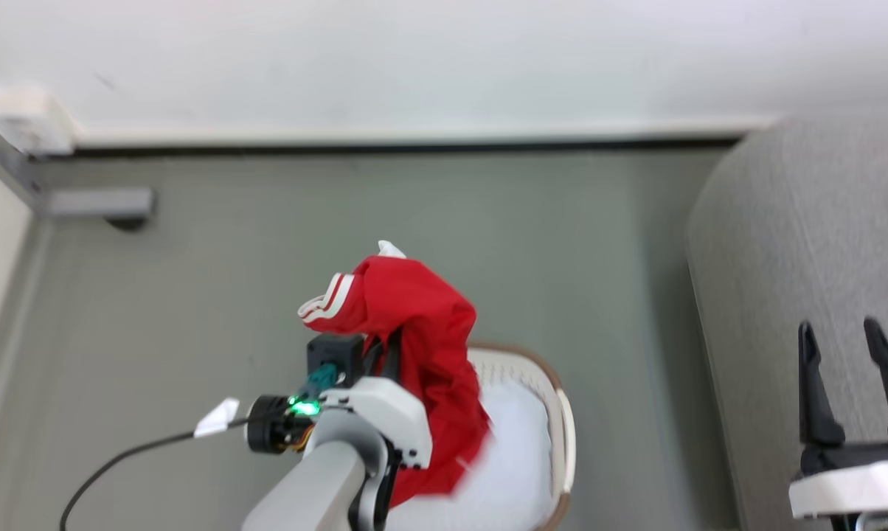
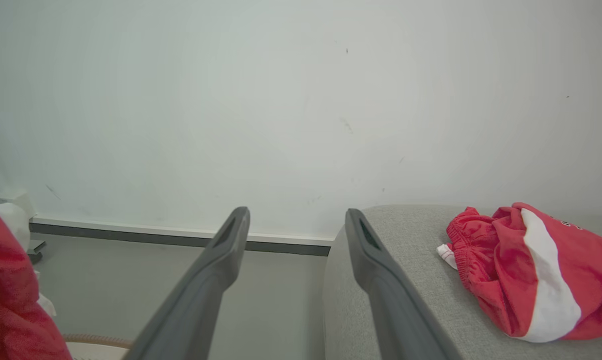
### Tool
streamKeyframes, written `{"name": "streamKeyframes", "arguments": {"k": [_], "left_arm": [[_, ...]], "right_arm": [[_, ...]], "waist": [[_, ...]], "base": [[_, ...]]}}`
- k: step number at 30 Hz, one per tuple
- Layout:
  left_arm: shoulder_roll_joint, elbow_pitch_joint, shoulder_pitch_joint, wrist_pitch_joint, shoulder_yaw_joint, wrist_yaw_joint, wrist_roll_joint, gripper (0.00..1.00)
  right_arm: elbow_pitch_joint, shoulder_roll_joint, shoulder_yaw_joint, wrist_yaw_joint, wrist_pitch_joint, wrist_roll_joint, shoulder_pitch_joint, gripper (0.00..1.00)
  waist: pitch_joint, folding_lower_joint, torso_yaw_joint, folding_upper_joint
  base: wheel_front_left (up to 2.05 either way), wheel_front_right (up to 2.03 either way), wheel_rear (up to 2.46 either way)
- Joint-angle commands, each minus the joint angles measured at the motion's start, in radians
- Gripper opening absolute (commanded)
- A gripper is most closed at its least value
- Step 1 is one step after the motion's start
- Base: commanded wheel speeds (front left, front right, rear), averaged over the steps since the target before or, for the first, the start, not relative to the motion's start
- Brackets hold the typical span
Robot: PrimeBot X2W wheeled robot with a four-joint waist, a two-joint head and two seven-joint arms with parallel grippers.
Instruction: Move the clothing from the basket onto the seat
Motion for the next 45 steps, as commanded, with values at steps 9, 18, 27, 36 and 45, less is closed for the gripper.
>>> {"name": "streamKeyframes", "arguments": {"k": [9, 18, 27, 36, 45], "left_arm": [[0.064, -0.123, 0.107, -0.002, 0.025, 0.012, 0.024, 0.0], [0.137, -0.275, 0.137, 0.043, 0.021, 0.041, 0.035, 0.0], [0.184, -0.406, 0.159, 0.098, 0.011, 0.078, 0.048, 0.0], [0.196, -0.483, 0.142, 0.136, -0.012, 0.096, 0.069, 0.0], [0.172, -0.517, 0.117, 0.154, -0.048, 0.093, 0.077, 0.0]], "right_arm": [[0.026, 0.025, -0.005, -0.003, 0.001, -0.032, 0.107, 1.0], [0.027, 0.041, 0.024, -0.003, 0.001, -0.044, 0.151, 1.0], [0.016, 0.049, 0.056, -0.003, 0.001, -0.05, 0.17, 1.0], [-0.007, 0.023, 0.261, -0.003, 0.001, -0.041, 0.101, 1.0], [0.098, -0.001, 0.576, -0.003, 0.001, 0.013, -0.083, 1.0]], "waist": [[-0.222, 0.0004, 0.039, 0.0], [-0.283, 0.0004, 0.017, 0.0], [-0.291, 0.0004, 0.006, 0.0], [-0.273, 0.0004, 0.014, 0.0], [-0.267, 0.0004, 0.049, 0.0]], "base": [[0.0, 0.0, 0.0], [0.0, 0.0, 0.0], [0.0, 0.0, 0.0], [0.0, 0.0, 0.0], [0.0, 0.0, 0.0]]}}
